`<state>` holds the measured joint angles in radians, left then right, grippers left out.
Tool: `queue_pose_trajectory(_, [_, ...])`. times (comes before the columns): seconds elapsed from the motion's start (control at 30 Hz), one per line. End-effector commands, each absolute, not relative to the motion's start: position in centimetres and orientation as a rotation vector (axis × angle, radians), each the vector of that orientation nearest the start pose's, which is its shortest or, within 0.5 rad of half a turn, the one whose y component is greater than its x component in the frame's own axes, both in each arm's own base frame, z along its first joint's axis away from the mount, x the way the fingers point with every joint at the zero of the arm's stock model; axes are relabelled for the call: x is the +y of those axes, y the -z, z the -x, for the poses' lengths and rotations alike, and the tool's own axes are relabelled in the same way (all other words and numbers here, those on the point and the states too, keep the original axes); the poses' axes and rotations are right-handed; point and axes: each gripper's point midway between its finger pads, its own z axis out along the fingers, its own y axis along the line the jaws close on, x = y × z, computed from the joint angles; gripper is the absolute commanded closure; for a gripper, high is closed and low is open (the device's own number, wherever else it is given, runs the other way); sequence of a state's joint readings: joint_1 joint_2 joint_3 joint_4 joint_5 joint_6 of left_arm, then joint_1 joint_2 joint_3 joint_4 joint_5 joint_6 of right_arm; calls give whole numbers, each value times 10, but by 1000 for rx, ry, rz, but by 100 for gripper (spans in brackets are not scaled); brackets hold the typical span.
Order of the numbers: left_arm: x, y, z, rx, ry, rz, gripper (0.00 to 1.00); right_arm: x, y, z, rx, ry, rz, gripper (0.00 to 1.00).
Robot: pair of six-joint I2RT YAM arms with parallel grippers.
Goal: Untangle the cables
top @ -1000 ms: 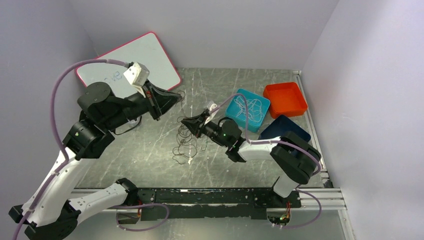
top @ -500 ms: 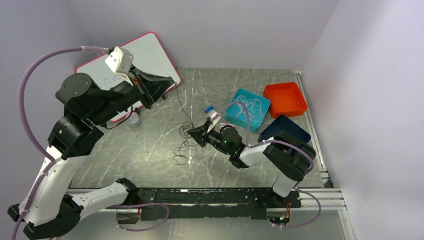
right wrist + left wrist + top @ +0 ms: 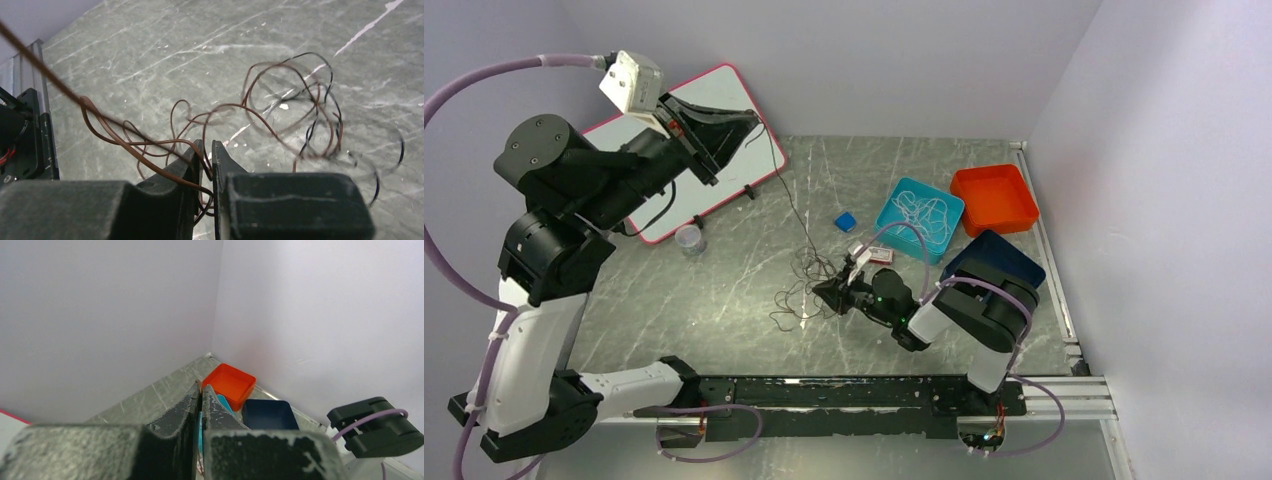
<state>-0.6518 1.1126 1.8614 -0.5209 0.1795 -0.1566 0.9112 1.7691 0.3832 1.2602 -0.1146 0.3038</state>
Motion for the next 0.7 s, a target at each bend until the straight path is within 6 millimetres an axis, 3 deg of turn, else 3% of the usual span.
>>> queue_pose_trajectory(0.0, [-193, -608, -206, 1223, 735, -464, 93, 342, -64, -227, 1696, -979, 599, 84])
queue_pose_trajectory(0.33, [-164, -662, -203, 1083, 627, -379, 93, 328, -46, -215, 1740, -989, 580, 79])
queue_pose_trajectory(0.67, [-137, -712, -191, 906, 533, -312, 93, 327, -37, -214, 1759, -988, 578, 76])
